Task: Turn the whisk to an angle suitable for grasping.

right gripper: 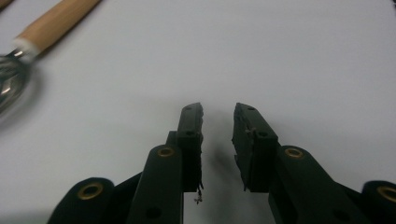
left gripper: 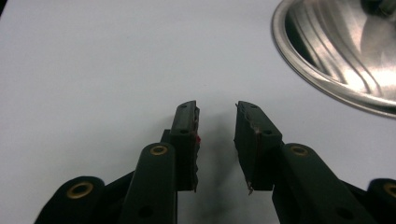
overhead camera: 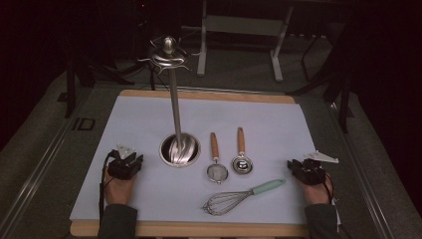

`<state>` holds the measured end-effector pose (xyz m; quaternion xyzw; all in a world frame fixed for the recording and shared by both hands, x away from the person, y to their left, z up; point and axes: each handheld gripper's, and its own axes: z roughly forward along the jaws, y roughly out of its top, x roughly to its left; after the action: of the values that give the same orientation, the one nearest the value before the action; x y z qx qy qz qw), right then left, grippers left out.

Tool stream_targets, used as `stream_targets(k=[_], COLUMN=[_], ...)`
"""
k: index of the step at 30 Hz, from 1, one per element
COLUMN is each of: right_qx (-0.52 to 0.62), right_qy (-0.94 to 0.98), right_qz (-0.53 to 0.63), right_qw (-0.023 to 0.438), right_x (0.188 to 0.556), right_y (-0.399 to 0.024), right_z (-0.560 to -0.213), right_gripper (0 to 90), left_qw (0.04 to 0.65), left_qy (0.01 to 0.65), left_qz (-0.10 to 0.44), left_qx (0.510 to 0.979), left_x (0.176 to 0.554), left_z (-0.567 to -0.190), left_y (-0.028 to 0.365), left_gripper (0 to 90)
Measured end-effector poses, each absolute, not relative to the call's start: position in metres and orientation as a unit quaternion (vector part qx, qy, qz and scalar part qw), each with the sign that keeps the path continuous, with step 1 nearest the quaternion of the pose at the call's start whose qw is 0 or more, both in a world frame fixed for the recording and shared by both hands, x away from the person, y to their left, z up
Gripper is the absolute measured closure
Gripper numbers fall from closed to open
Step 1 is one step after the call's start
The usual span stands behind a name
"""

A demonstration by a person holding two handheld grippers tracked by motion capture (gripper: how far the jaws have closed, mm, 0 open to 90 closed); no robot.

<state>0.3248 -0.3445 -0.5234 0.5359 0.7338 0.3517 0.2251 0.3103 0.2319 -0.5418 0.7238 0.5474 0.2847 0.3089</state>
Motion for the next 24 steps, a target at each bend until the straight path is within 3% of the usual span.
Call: stream_targets(k=[6,15,24], right_qx=[0.51,0.483,0.454], right_qy=[0.756,0.77,0.797], right_qz=[0.345,0.37,0.351], right_qw=[0.221,0.194,0.189], right_x=[0.311,0.271,0.253], right_y=[-0.335,-0.328,-0.307], right_z=[-0.516,-0.511,-0.518], right_gripper=[74.6,90.0,90.0], left_qw=[0.304,0.316,0.319], left_qy=[0.536,0.545,0.547], left_qz=[0.299,0.296,0.296], left_qx=[0.728,0.719,0.715], left_x=[0.308,0.307,0.307], left_z=[-0.542,-0.541,-0.541], left_y=[0.228,0.232,0.232], left_gripper=[70.3,69.5,69.9])
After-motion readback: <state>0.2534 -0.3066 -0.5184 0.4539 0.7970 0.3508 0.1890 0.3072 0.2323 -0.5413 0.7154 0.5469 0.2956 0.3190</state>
